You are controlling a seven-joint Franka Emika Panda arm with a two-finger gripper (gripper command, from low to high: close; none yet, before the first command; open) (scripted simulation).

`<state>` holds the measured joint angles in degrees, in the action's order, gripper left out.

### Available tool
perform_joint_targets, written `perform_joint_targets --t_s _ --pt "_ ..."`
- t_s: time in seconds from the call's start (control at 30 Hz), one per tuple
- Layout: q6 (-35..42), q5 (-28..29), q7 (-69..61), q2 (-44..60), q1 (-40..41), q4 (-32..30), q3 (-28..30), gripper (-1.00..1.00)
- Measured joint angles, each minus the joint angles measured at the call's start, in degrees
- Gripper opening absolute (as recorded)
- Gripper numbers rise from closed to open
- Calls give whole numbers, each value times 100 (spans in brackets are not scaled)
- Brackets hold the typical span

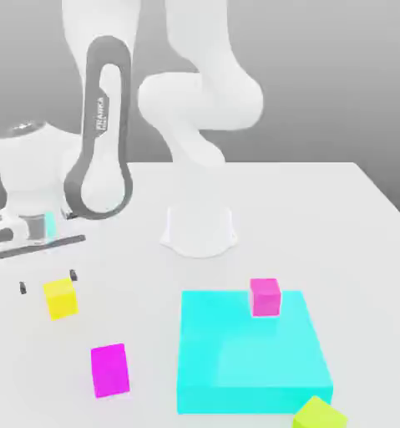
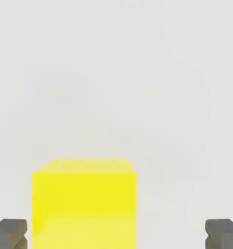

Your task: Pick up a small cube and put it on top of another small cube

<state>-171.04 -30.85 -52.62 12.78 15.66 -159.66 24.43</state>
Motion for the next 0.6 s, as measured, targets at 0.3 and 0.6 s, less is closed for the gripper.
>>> perform_joint_targets --t_s 0.3,0.6 --pt "-285 -914 -676 434 842 111 -1069 -100" --pt "20 126 92 -37 17 -14 14 -100"
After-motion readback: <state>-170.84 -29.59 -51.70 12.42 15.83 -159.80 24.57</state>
